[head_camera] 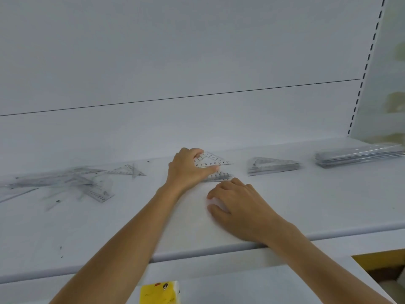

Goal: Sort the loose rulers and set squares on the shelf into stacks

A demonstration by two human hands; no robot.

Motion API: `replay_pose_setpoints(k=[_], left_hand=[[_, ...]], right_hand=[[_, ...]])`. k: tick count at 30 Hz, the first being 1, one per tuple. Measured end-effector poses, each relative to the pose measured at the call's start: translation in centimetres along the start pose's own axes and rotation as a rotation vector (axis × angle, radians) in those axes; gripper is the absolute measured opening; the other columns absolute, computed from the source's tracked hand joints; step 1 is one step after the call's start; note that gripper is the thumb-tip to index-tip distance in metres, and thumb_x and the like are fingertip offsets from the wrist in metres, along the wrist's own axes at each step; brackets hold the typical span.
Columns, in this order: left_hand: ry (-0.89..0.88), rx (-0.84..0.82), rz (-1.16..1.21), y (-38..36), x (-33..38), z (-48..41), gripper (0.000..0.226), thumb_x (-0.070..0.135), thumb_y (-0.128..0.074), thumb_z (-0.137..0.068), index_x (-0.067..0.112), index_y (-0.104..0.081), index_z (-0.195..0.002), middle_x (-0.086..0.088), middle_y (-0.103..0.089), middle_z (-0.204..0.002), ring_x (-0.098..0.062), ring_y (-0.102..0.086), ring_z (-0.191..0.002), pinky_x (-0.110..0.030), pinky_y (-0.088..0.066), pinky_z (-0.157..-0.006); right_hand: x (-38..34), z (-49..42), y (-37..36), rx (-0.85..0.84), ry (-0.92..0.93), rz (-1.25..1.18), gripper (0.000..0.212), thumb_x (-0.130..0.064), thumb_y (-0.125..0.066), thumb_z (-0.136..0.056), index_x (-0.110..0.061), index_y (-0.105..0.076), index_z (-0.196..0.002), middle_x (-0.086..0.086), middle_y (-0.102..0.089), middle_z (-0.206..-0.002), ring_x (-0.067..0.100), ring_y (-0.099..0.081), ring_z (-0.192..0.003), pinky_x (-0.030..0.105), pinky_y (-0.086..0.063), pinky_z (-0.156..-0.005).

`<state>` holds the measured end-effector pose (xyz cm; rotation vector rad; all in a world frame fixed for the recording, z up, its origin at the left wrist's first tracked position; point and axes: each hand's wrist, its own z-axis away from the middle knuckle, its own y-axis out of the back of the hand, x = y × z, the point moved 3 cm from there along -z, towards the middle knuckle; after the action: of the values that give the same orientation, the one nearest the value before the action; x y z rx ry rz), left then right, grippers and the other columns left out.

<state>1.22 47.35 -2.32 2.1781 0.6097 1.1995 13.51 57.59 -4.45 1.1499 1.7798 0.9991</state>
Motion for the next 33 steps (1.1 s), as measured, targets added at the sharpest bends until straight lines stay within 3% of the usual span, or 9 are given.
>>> replay_pose_setpoints(k=[4, 9, 16, 19, 21, 25, 29, 33], left_hand=[[0.079, -0.158, -0.224, -1.2, -1.1, 0.3, 0.061, 0.061, -0.065, -0.069, 0.025, -0.055, -0.118, 0.001, -0.051, -0.122, -0.020, -0.047, -0.117, -0.041, -0.035, -0.100], [0.079, -0.229, -0.278, -1.3, -1.5, 0.5, 0.071, 0.060, -0.059, -0.071, 0.025, -0.044, -0.131, 0.001, -0.047, -0.131, -0.021, -0.040, -0.123, -0.039, -0.030, -0.099], [0.043, -0.208, -0.271, -0.6, -1.0, 0.6, 0.059, 0.039, -0.055, -0.081, 0.022, -0.036, -0.135, 0.000, -0.046, -0.133, -0.022, -0.039, -0.124, -0.040, -0.028, -0.099], [0.054, -0.091, -0.169, 1.1, -0.6, 0.7, 0.050, 0.032, -0.055, -0.082, 0.021, -0.043, -0.129, 0.000, -0.048, -0.129, -0.021, -0.041, -0.122, -0.039, -0.031, -0.100], [0.074, -0.096, -0.106, 2.6, -0.9, 1.1, 0.042, 0.030, -0.055, -0.082, 0.021, -0.050, -0.122, 0.001, -0.053, -0.125, -0.019, -0.047, -0.118, -0.039, -0.036, -0.100], [0.038, -0.227, 0.027, 7.2, -3.7, 3.4, 0.016, 0.033, -0.057, -0.085, 0.031, -0.062, -0.101, 0.010, -0.063, -0.104, -0.004, -0.056, -0.096, -0.015, -0.041, -0.075], [-0.002, -0.121, -0.018, 14.1, -9.1, 6.6, 0.007, 0.028, -0.059, -0.087, 0.033, -0.064, -0.087, 0.026, -0.061, -0.084, 0.021, -0.053, -0.075, 0.003, -0.036, -0.064], [0.078, -0.080, -0.110, 20.8, -15.6, 8.9, 0.012, 0.022, -0.060, -0.087, 0.024, -0.068, -0.096, 0.018, -0.063, -0.088, 0.014, -0.053, -0.077, 0.004, -0.036, -0.066]], right_hand=[[0.0, 0.0, 0.0, -0.003, 0.000, 0.004, 0.033, -0.038, -0.035, -0.094, -0.026, -0.053, -0.119, -0.006, -0.053, -0.121, 0.017, -0.039, -0.114, 0.032, -0.032, -0.091], [0.1, 0.1, -0.2, -0.010, 0.002, 0.002, 0.033, -0.039, -0.036, -0.093, -0.027, -0.052, -0.119, -0.007, -0.053, -0.123, 0.016, -0.039, -0.114, 0.031, -0.032, -0.093], [0.4, -0.3, -0.1, -0.002, -0.002, -0.001, 0.032, -0.040, -0.039, -0.091, -0.029, -0.053, -0.117, -0.010, -0.053, -0.121, 0.012, -0.039, -0.115, 0.030, -0.032, -0.094], [0.2, -0.4, 0.3, -0.038, -0.013, -0.005, 0.030, -0.040, -0.041, -0.091, -0.028, -0.054, -0.115, -0.009, -0.054, -0.120, 0.013, -0.040, -0.116, 0.031, -0.033, -0.095], [-0.1, -1.0, 0.6, -0.095, -0.013, 0.042, 0.030, -0.039, -0.042, -0.091, -0.026, -0.054, -0.116, -0.005, -0.053, -0.123, 0.015, -0.041, -0.117, 0.032, -0.035, -0.096], [-2.8, -4.5, 0.6, -0.122, 0.009, 0.038, 0.032, -0.035, -0.047, -0.092, -0.021, -0.053, -0.121, 0.001, -0.053, -0.125, 0.019, -0.045, -0.117, 0.032, -0.037, -0.097], [-8.4, -9.1, -0.8, -0.018, 0.051, -0.108, 0.023, -0.025, -0.051, -0.090, -0.017, -0.060, -0.109, -0.002, -0.063, -0.108, 0.018, -0.057, -0.102, 0.032, -0.045, -0.089], [-13.5, -12.6, -3.0, 0.025, 0.073, -0.203, 0.020, -0.020, -0.050, -0.089, -0.016, -0.062, -0.104, -0.005, -0.062, -0.093, 0.016, -0.059, -0.089, 0.034, -0.049, -0.084]])
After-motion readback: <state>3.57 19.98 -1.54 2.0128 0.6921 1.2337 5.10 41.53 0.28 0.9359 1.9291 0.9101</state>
